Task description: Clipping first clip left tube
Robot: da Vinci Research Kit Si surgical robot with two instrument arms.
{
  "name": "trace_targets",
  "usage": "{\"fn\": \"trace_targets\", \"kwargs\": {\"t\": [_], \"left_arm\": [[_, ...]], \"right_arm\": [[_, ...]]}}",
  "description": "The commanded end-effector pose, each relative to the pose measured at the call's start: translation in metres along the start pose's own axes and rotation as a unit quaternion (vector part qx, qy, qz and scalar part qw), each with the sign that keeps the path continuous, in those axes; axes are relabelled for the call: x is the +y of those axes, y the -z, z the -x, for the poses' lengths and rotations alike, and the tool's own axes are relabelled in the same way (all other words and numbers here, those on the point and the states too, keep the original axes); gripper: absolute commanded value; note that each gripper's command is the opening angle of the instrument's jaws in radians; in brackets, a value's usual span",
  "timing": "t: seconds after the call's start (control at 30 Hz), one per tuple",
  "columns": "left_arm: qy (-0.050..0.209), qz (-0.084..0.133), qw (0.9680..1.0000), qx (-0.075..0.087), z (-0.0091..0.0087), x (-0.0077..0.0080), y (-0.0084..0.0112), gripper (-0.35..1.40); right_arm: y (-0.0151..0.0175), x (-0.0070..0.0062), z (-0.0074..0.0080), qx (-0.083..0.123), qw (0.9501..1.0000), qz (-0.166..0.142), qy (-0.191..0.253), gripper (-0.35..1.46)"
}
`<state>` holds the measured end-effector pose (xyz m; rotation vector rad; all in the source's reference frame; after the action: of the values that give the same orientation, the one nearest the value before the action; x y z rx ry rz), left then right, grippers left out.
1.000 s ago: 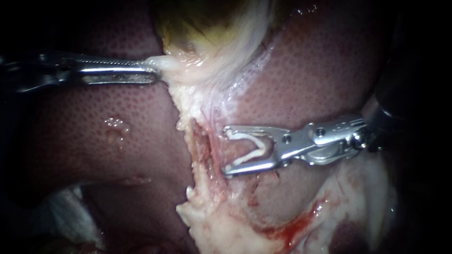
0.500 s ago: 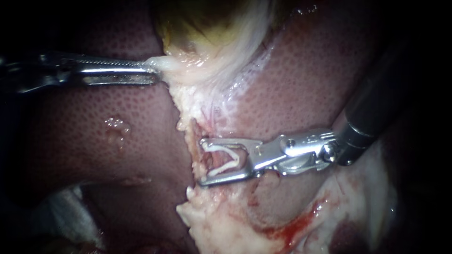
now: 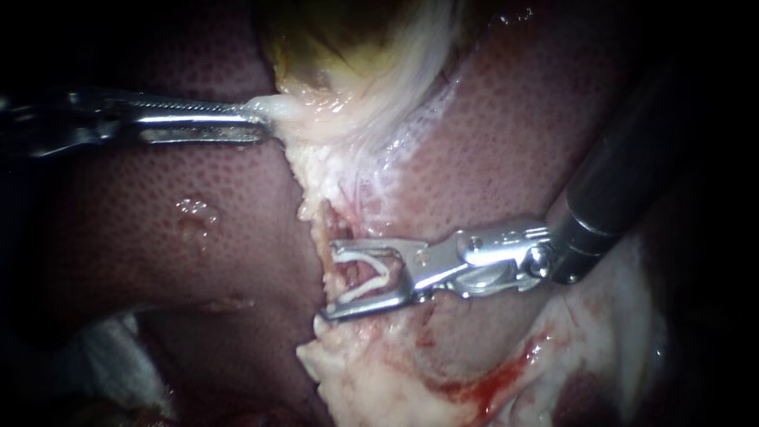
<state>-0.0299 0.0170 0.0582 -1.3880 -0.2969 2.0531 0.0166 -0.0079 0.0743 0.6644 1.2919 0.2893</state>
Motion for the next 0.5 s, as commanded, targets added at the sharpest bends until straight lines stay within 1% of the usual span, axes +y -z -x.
{"fn": "trace_targets", "kwargs": {"t": [0.03,0.17,0.5], "left_arm": [[0.0,0.0,1.0,0.0,0.0,0.0001,0.0,-0.35],[0.0,0.001,1.0,0.0,-0.0001,0.0001,-0.0001,-0.35],[0.0,0.0,1.0,0.0,-0.0001,0.0001,-0.0003,-0.35]], "right_arm": [[-0.0002,0.0001,0.0001,0.0,1.0,-0.001,-0.002,0.6],[-0.001,0.0001,0.0006,-0.001,0.9999,-0.01,-0.004,0.6],[-0.0022,-0.0001,0.002,-0.006,0.9981,-0.051,-0.032,0.57]]}}
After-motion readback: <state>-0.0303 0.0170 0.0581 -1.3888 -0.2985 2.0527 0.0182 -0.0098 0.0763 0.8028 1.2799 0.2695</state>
